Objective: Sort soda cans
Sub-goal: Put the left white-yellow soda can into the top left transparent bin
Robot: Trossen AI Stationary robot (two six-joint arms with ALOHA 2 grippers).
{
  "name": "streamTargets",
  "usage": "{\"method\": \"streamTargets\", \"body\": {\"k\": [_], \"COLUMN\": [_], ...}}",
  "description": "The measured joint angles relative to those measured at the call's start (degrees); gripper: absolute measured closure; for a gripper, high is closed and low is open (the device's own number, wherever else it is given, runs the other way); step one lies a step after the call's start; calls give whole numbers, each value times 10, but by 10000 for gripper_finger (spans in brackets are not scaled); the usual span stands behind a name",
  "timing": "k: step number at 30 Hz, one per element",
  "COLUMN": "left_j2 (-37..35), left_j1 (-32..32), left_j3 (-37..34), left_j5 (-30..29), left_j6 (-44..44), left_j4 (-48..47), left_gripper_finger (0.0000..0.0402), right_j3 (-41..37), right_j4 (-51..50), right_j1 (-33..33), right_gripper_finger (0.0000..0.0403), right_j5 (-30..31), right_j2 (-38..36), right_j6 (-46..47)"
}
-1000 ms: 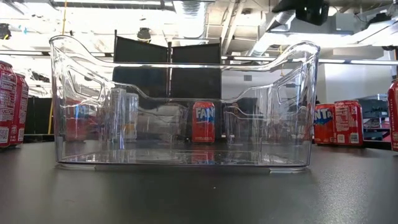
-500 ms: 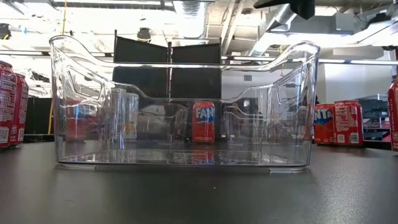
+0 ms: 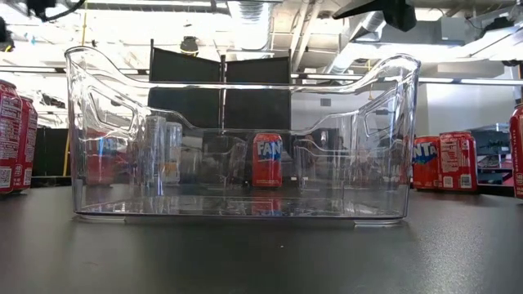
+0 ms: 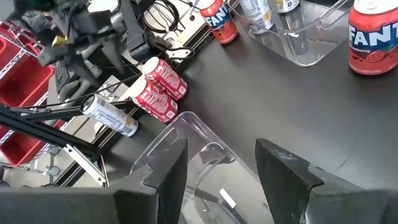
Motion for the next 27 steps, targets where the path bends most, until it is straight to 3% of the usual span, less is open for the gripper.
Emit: {"method": "streamTargets", "body": {"k": [8, 15, 19, 27], "left_j2": [50, 101, 121, 142], "left_j1": [-72, -122, -129, -134], "left_j3": [9, 9, 9, 10], "left_j5": [120, 137, 169, 172], "left_j6": [-148, -253, -306, -373], "left_j4": [1, -1, -1, 28], "left_gripper_finger": [68, 68, 68, 68], "right_j3": [0, 0, -9, -40], "right_j4": [-3, -33, -33, -18], "right_j1": [-4, 1, 10, 13], "right_gripper_finger": [198, 198, 198, 198], "right_j5": [1, 1, 1, -1], "right_j2": [0, 0, 0, 0], "right_j6": [-14, -16, -30, -30]}}
